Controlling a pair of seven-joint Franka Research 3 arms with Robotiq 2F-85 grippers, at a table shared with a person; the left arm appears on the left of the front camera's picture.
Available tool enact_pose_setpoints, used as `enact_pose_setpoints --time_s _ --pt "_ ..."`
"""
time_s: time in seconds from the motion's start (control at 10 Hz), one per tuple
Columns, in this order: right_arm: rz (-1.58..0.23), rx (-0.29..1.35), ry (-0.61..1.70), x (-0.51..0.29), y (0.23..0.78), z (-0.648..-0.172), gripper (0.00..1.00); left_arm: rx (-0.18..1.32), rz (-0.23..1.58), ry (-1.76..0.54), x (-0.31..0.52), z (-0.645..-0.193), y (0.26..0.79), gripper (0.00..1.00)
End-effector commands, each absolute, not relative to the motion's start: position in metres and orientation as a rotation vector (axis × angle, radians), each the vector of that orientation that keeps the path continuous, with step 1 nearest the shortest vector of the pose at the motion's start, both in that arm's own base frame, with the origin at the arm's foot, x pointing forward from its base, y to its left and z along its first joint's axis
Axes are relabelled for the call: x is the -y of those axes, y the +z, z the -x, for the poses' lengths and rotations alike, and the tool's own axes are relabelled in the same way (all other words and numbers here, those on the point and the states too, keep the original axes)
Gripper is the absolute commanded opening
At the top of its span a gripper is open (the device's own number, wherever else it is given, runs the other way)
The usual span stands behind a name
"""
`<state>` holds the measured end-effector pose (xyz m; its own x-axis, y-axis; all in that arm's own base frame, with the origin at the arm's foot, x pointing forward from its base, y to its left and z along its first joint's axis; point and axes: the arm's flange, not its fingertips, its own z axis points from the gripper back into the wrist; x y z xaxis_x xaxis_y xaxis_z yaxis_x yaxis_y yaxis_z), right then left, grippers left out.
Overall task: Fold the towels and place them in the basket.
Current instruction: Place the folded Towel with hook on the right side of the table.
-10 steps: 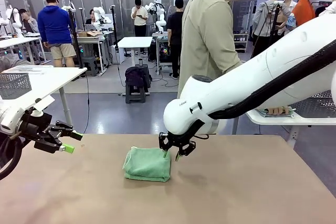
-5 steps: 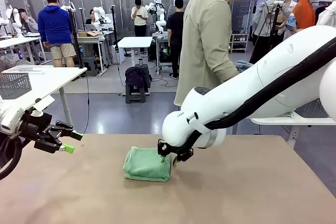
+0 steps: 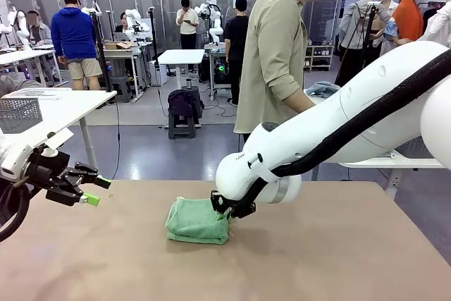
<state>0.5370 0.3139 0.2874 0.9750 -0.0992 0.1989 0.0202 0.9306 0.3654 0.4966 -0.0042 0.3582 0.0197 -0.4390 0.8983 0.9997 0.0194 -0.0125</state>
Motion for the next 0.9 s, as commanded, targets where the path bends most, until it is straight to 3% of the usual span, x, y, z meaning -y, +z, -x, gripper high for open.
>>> enact_pose_setpoints --time_s 0.0,0.1,0.7,0.8 --pt "-0.418 0.218 -0.049 -0.305 0.282 -0.537 0.1 0.855 0.877 -1.368 0.003 -0.496 0.36 0.83" --pt "-0.422 0.21 -0.05 -0.304 0.284 -0.537 0.0 0.855 0.877 -1.368 0.003 -0.496 0.36 0.83" --pt "-0.353 0.13 -0.078 -0.269 0.297 -0.547 0.0 0.855 0.877 -1.368 0.003 -0.496 0.36 0.83" --pt "-0.378 0.202 -0.057 -0.293 0.291 -0.546 0.0 0.855 0.877 -1.368 0.003 -0.496 0.36 0.83"
